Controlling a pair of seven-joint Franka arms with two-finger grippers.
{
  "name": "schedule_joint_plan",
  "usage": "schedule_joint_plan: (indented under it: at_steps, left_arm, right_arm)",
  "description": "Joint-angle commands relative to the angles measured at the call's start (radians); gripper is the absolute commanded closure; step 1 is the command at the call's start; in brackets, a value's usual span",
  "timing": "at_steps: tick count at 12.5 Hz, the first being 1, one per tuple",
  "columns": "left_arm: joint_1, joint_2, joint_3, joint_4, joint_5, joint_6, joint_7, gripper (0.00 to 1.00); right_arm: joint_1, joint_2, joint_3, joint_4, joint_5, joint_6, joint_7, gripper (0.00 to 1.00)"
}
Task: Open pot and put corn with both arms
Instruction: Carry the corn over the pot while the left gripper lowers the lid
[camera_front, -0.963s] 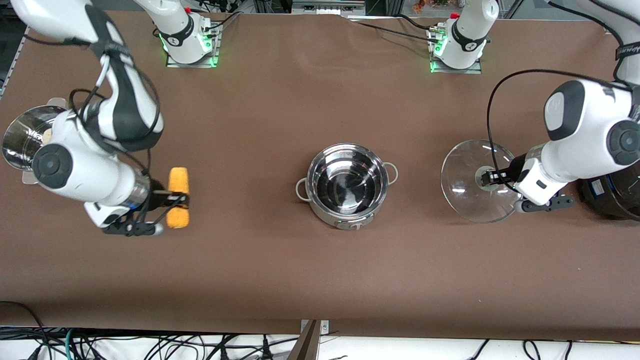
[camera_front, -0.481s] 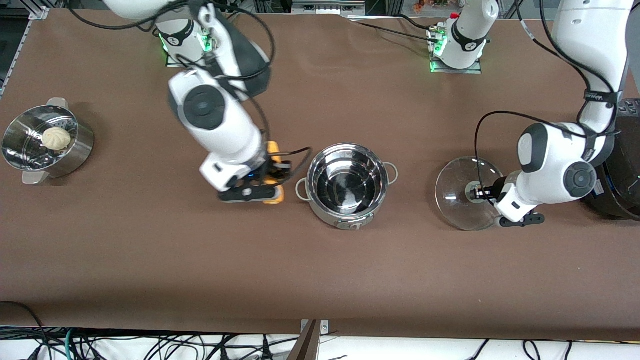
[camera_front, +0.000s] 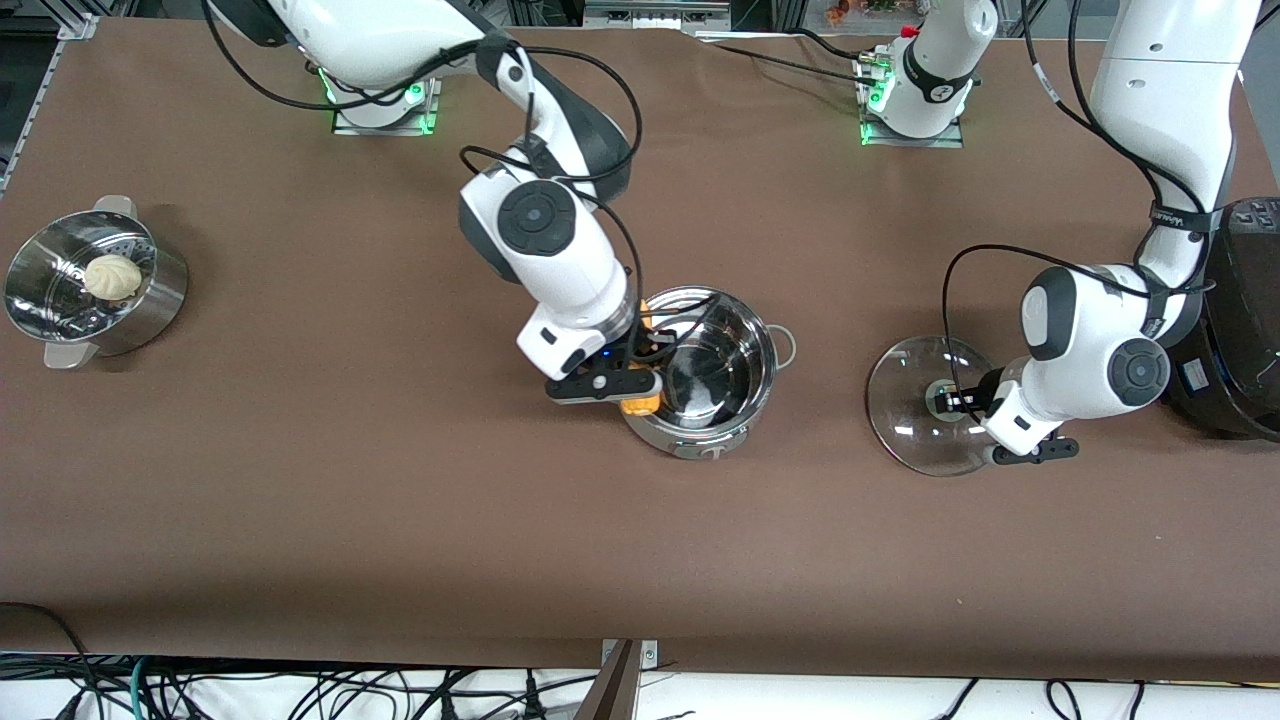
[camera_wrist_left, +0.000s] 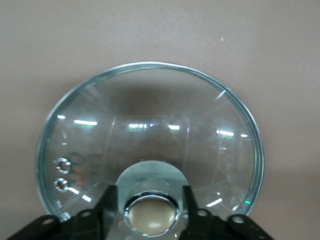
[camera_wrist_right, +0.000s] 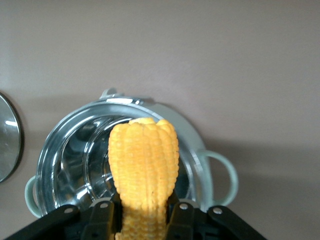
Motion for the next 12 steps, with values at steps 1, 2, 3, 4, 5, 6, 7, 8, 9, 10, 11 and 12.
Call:
schedule_joint_plan:
  at_steps: [1,2,3,4,5,6,7,8,9,10,11,12]
  left_arm:
    - [-0.007,-0.08,0.01,-0.075,0.012,0.02,0.013,0.0]
    - [-0.008,-0.129,0.01,-0.118,0.012,0.02,0.01,0.0]
    - [-0.008,-0.181,0.01,-0.164,0.012,0.029,0.008,0.0]
    - [-0.007,-0.253,0.01,-0.195,0.012,0.029,0.01,0.0]
    - [-0.007,-0.301,0.01,-0.204,0.012,0.037,0.01,0.0]
    - [-0.007,-0.36,0.01,-0.198,0.012,0.032,0.005,0.0]
    - [-0.005,-0.441,0.011,-0.198,0.013,0.005,0.008,0.0]
    - [-0.004,-0.497,0.025,-0.177,0.015,-0.077,0.01,0.0]
    - [-0.005,-0.509,0.025,-0.087,0.051,-0.197,0.014,0.0]
    - [-0.005,-0.507,0.02,0.026,0.111,-0.339,0.036,0.0]
    - [-0.005,-0.507,0.019,0.106,0.122,-0.441,0.051,0.0]
    - [-0.004,-0.51,0.023,0.171,0.121,-0.501,0.053,0.0]
  right_arm:
    - [0.063,0.055,-0.027,0.052,-0.012,0.037,0.037,0.9]
    - [0.074,0.071,-0.027,0.052,-0.012,0.06,0.069,0.9]
    - [0.079,0.084,-0.027,0.052,-0.012,0.083,0.078,0.9]
    - [0.082,0.092,-0.027,0.052,-0.012,0.093,0.079,0.9]
    - [0.084,0.104,-0.027,0.052,-0.012,0.109,0.08,0.9]
    - [0.085,0.113,-0.027,0.052,-0.012,0.123,0.08,0.9]
    - [0.085,0.119,-0.027,0.052,-0.012,0.134,0.08,0.89]
    - [0.09,0.127,-0.027,0.052,-0.012,0.14,0.08,0.88]
    - [0.091,0.134,-0.027,0.052,-0.012,0.155,0.082,0.87]
    - [0.093,0.141,-0.027,0.052,-0.012,0.169,0.082,0.86]
    - [0.093,0.148,-0.027,0.051,-0.012,0.177,0.082,0.84]
    - [0.093,0.153,-0.027,0.051,-0.012,0.18,0.082,0.76]
